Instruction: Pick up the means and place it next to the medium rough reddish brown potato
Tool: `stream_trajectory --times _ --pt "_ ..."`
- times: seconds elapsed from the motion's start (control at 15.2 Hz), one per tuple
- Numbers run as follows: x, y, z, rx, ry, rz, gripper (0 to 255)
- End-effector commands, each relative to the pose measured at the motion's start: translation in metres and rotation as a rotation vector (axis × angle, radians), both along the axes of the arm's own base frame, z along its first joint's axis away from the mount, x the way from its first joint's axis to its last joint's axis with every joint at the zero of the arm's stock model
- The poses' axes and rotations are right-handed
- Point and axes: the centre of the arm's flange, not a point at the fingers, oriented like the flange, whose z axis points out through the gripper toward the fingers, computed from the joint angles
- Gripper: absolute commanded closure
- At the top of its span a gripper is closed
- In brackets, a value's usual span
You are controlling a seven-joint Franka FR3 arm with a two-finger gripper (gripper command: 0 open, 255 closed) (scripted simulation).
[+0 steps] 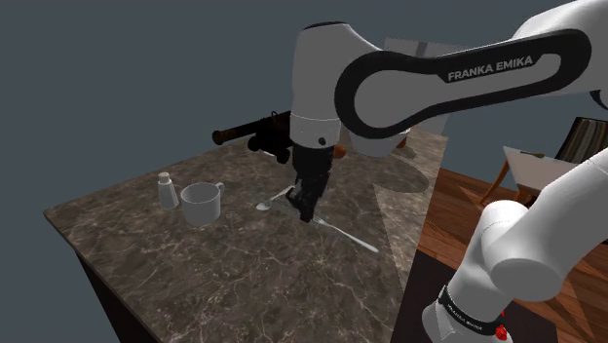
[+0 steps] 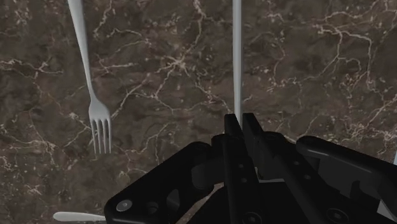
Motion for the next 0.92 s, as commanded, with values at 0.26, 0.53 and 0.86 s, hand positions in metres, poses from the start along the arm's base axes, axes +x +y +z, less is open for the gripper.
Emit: stream_trajectory --times 0.26,0.53,0.86 --pt "0.046 -0.066 0.001 0.0 0.0 0.001 255" --pt "0.077 -0.109 0.001 0.0 0.0 0.001 255" --pt "0.115 -0.162 0.001 0.0 0.0 0.001 255"
